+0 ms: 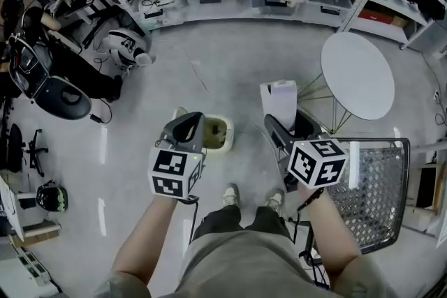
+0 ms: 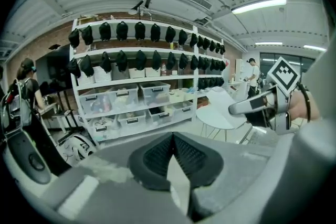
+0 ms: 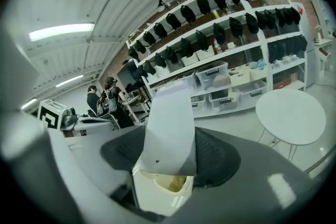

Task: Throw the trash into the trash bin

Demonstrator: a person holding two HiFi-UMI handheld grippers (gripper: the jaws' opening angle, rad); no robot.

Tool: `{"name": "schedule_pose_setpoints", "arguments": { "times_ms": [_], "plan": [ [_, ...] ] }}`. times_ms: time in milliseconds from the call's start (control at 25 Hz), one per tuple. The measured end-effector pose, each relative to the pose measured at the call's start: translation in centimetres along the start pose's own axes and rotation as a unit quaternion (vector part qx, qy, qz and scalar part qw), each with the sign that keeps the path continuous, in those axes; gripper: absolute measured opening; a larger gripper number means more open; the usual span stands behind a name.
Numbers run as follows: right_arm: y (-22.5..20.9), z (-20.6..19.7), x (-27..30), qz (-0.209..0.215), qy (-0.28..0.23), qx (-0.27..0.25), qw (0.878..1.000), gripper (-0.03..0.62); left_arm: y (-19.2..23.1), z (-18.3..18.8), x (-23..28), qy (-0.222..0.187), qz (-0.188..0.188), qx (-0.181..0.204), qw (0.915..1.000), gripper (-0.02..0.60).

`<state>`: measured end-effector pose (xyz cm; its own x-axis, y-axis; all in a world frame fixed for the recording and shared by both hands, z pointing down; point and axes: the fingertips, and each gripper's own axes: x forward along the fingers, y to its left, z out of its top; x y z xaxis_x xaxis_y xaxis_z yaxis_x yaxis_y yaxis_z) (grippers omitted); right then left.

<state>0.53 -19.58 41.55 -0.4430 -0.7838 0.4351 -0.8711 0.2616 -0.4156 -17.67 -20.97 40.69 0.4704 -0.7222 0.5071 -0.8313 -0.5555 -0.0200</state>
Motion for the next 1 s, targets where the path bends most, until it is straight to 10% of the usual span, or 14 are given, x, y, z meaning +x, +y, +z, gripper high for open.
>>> {"name": "schedule_pose_setpoints", "arguments": {
  "times_ms": [480, 1000],
  "plan": [
    [8.4, -9.1, 15.4, 0.069, 0.142, -0.071, 0.985, 0.290, 11.3, -9.1, -1.0, 0.033, 0.066, -0.069, 0.9949, 0.002],
    [7.3, -26.5, 27.5, 0.062, 0.274, -0.115, 0.953, 0.291, 15.7, -25.9, 3.2, 0.121, 0.060, -0.117, 0.9839, 0.002]
  ]
}}
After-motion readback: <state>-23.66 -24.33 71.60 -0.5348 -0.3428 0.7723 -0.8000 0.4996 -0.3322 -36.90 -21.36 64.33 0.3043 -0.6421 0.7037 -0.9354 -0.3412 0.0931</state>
